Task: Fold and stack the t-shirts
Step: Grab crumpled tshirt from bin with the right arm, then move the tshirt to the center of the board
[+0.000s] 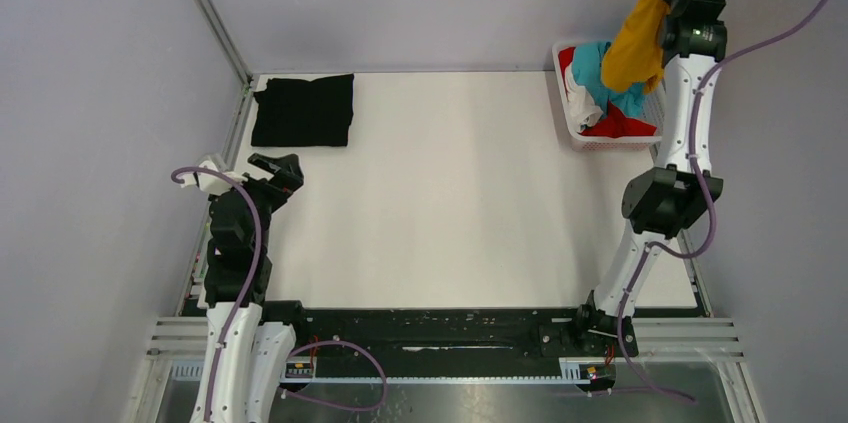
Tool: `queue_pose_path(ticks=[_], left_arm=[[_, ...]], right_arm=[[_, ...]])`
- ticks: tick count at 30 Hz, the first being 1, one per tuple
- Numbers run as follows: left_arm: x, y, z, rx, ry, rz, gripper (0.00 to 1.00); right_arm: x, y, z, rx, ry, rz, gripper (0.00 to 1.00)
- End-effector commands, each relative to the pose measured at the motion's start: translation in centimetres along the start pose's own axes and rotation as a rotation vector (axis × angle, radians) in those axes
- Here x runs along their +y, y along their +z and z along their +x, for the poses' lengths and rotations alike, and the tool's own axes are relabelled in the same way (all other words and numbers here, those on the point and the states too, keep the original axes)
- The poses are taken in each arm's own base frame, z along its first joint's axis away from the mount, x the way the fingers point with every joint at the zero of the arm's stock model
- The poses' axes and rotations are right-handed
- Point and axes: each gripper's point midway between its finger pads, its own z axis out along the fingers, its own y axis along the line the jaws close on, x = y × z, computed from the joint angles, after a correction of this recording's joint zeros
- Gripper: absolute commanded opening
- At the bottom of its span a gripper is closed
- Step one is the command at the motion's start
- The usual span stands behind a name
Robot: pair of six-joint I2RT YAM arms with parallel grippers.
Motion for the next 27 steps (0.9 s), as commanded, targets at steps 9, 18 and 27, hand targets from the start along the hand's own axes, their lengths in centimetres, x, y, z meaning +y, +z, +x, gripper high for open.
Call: queue_pose_path(ticks=[9,18,27], left_arm=[[-3.7,-2.0,-1.7,-0.004,-0.064,0.145,0.99],[-3.9,-2.8,-0.7,0.070,-0.081,0.147,0.99],[-3.5,-3.4,0.5,0.124,-0.104,0.129,0.99]], right_arm=[[16.7,-21.4,-11.1,0.009,0.075,-0.694,0.00],[27.1,-37.9,-0.5,0.403,-0.042,-1.205,0.00],[23.2,-38.4,16.0,0.681,-0.186,-1.062,0.10]])
